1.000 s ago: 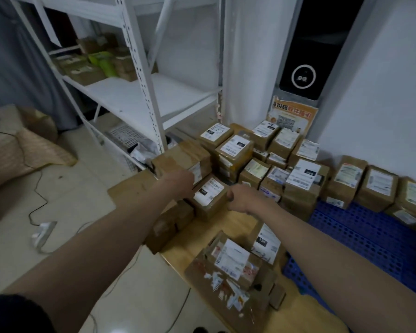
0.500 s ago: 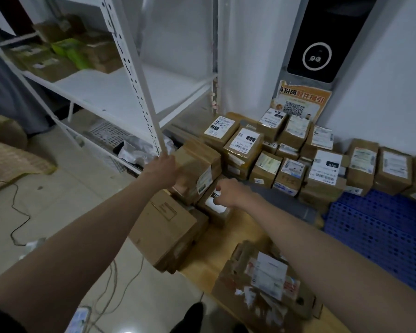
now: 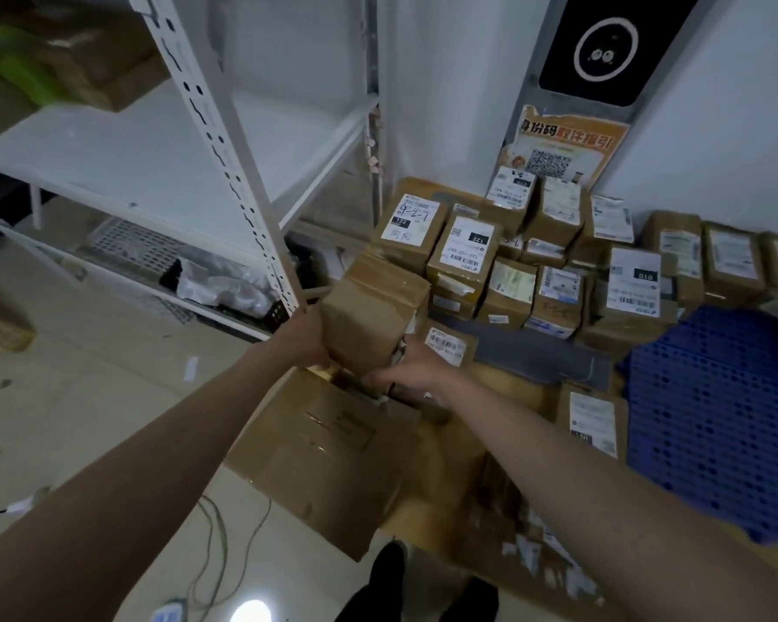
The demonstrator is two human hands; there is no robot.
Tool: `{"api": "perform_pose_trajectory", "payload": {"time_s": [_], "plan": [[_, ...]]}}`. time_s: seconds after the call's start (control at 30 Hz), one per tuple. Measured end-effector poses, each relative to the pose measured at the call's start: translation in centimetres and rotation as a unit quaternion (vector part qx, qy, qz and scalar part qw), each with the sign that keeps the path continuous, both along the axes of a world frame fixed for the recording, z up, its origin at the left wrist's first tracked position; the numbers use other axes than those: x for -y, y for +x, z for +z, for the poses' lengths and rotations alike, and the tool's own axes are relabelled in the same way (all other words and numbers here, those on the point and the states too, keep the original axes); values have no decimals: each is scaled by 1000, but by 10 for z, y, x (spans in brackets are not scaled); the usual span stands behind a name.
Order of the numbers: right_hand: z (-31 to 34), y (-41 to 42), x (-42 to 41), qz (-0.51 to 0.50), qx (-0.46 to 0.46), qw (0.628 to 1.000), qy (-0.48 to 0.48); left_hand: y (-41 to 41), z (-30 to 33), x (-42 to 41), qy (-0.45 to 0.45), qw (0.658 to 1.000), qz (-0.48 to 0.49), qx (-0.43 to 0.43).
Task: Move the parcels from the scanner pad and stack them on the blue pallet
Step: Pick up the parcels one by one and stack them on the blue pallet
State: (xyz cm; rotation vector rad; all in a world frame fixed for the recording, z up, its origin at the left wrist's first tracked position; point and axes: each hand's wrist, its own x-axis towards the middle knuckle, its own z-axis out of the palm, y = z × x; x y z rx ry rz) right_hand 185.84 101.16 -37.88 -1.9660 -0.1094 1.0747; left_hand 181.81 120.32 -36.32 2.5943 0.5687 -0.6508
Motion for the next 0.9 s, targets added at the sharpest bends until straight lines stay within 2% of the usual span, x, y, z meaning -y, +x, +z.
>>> {"api": "perform_pose_trajectory", "payload": {"time_s": [0.2, 0.43, 0.6, 0.9], "plan": [[-1, -5, 3, -45, 31, 998, 25, 5, 12, 5, -7, 1000, -1, 9], [30, 4, 49, -93, -16, 993, 67, 20, 50, 48, -18, 998, -55, 32], [49, -1, 104, -110, 6, 992, 56, 25, 75, 97, -38, 986, -159, 44], [65, -39, 229, -244, 23, 967, 68, 35, 102, 227, -20, 954, -297, 40]]}}
